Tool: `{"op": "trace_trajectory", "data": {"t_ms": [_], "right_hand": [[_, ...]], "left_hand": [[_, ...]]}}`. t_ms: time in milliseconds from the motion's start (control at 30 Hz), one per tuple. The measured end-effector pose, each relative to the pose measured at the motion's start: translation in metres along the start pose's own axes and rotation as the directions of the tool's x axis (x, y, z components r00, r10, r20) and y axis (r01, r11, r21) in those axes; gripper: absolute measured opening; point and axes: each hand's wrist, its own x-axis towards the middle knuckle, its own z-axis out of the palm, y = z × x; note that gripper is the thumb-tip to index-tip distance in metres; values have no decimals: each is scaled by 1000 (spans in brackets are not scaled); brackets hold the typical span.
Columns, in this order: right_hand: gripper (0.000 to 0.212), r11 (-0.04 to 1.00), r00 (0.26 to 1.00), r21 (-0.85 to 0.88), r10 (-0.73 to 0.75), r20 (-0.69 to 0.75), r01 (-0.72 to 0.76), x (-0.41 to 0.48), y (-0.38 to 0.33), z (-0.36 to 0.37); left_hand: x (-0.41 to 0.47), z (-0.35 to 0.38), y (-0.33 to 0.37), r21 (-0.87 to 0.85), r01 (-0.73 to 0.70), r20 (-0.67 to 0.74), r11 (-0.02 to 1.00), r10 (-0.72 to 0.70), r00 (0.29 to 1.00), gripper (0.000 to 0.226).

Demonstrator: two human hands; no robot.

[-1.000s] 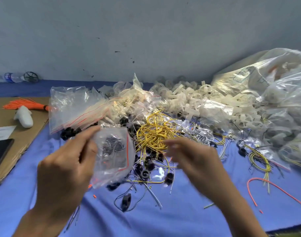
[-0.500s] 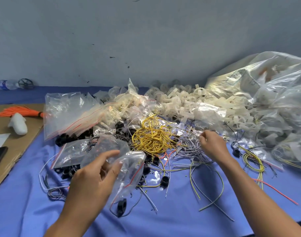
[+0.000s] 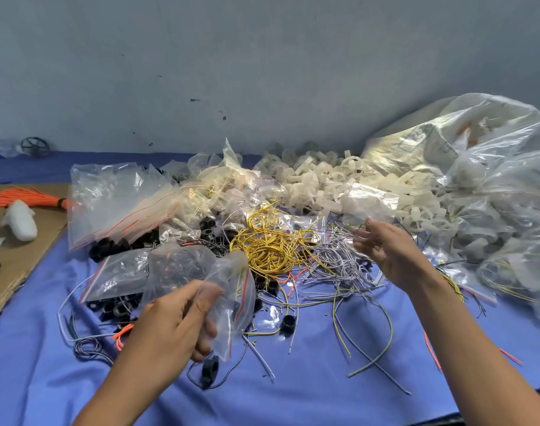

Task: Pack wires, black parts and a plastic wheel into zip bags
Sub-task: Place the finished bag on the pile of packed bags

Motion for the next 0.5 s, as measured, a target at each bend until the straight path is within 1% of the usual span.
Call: {"op": "trace_trajectory", "data": {"t_ms": [67,167,200,233,267,333,400,433,500], "right_hand": [[30,996,1000,85,26,14,-27,-3,-5,2],[19,989,999,147,11,47,-18,-11,-13,2],[21,991,998,134,-18,57,11,-14,-15,1],[25,996,997,65,-64,51,61,-16,-16,-1],[28,991,992,-50,-124,25,125,-20,-18,-4],[27,936,966,-258,-256,-29,241,-27,-22,-7],[21,876,933,-362,-357,-43,319,-35,-29,-9],[19,834,915,-429,-401,-40,347,-38,-32,-11],[15,724,878,-577,-478,-23,379,-44,-39,-14]], "left_hand": [[0,0,2,-58,14,8,998,-14,1000,28],[0,-2,5,-139,27,9,990,-25,1000,23],[-1,-3,6,-161,26,18,987,-24,1000,26],[-2,-4,7,-175,24,23,984,-20,1000,31],[-2,-5,9,-185,16,16,983,-13,1000,37],[-3,-5,12,-148,-25,-57,989,16,998,42],[-3,-4,14,-35,-81,-165,996,74,983,39],[-3,-4,15,36,-109,-206,993,114,972,34],[-3,-3,16,196,-144,-253,970,192,948,25]]}}
